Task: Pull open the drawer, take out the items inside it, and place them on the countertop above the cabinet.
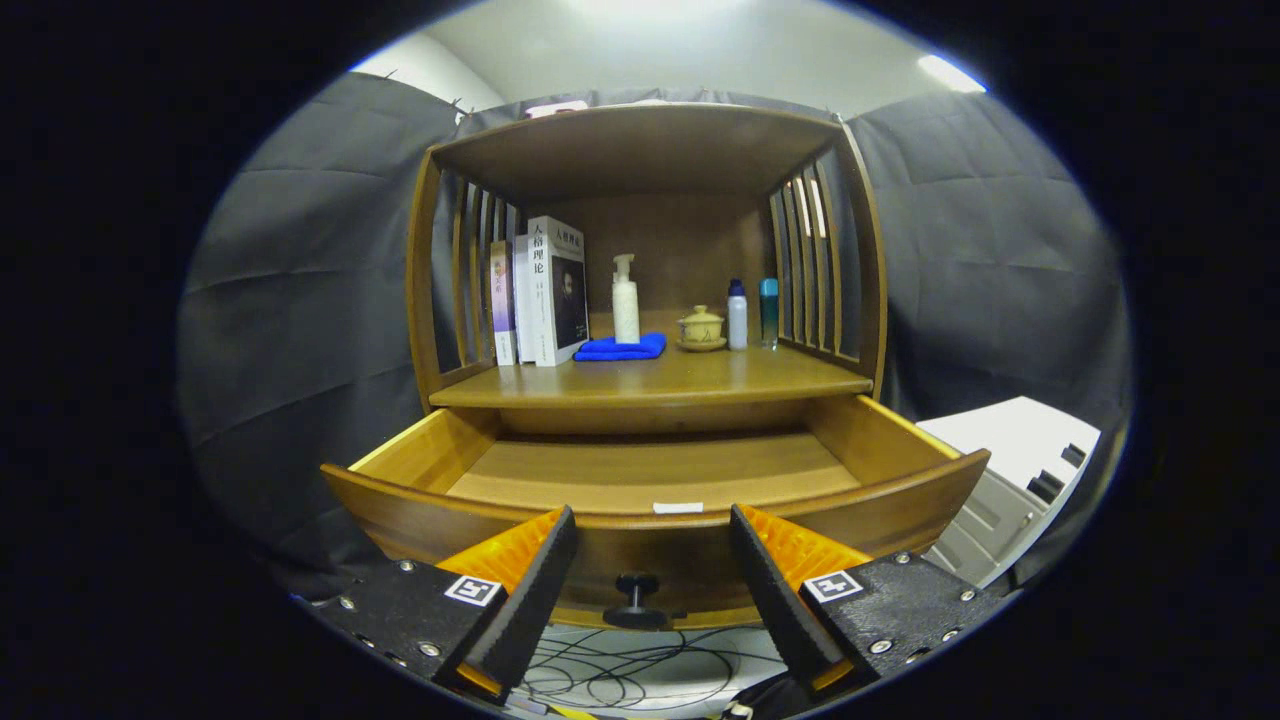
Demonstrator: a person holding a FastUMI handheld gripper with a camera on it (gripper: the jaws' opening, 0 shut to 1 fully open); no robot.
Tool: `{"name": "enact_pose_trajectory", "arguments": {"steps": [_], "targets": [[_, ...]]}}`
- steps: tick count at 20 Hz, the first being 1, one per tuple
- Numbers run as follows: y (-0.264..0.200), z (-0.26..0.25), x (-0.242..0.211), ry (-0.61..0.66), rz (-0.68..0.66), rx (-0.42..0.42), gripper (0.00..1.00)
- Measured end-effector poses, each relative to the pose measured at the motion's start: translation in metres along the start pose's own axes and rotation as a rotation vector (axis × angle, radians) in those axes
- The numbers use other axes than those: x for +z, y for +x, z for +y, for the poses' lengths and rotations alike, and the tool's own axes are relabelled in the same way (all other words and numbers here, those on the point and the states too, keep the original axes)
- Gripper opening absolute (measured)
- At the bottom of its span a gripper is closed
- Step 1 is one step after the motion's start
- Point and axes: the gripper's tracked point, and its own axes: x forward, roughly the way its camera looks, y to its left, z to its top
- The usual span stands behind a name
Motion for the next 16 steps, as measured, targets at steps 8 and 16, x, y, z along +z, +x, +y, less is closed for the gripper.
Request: {"name": "enact_pose_trajectory", "arguments": {"steps": [8,16], "targets": [[0.06,0.03,0.029,-0.021,0.08,0.046,0.94],[0.117,0.016,-0.022,0.009,0.335,-0.045,0.95]]}}
